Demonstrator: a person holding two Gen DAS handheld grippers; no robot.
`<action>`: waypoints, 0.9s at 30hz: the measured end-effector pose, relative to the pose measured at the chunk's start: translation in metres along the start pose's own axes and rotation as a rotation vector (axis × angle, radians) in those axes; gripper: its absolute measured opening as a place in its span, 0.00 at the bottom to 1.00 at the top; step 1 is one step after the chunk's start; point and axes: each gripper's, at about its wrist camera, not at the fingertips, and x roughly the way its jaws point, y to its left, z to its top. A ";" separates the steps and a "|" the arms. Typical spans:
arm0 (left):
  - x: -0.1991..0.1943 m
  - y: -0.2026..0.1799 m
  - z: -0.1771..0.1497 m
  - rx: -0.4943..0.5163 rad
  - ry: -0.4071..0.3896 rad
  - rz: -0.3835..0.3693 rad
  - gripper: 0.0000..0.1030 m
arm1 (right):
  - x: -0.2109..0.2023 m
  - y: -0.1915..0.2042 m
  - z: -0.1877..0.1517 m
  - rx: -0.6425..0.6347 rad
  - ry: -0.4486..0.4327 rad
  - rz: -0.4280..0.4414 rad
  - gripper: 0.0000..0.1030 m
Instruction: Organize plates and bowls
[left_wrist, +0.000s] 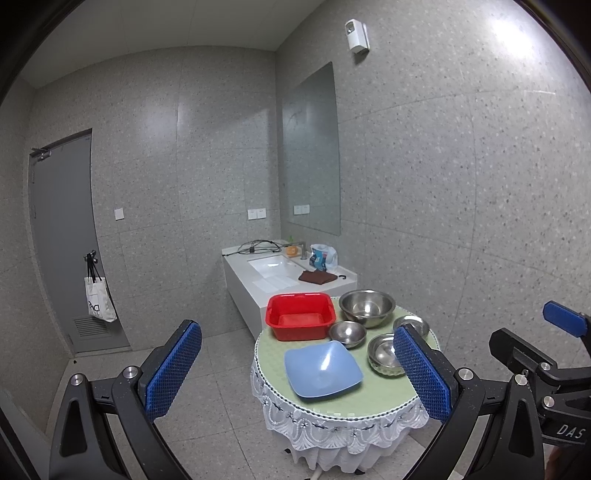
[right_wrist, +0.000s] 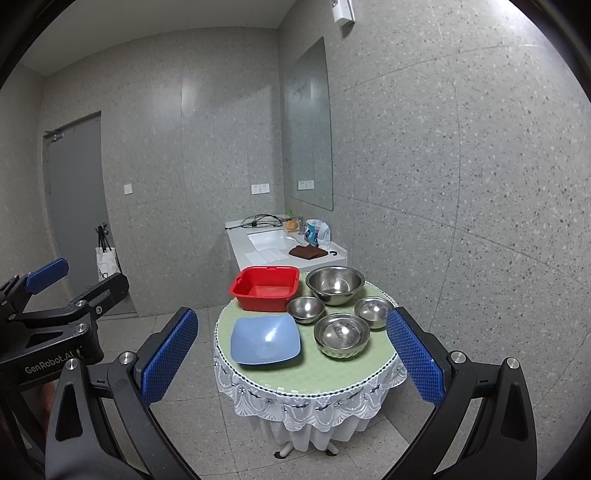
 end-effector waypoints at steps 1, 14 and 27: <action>0.000 -0.002 0.000 0.000 0.001 0.003 0.99 | 0.000 -0.002 0.000 0.000 -0.001 0.002 1.00; -0.006 -0.024 -0.005 -0.013 0.010 0.036 0.99 | -0.004 -0.016 -0.002 -0.005 -0.012 0.022 1.00; 0.016 -0.026 -0.001 -0.019 0.040 0.064 0.99 | 0.010 -0.021 -0.006 -0.001 -0.002 0.049 1.00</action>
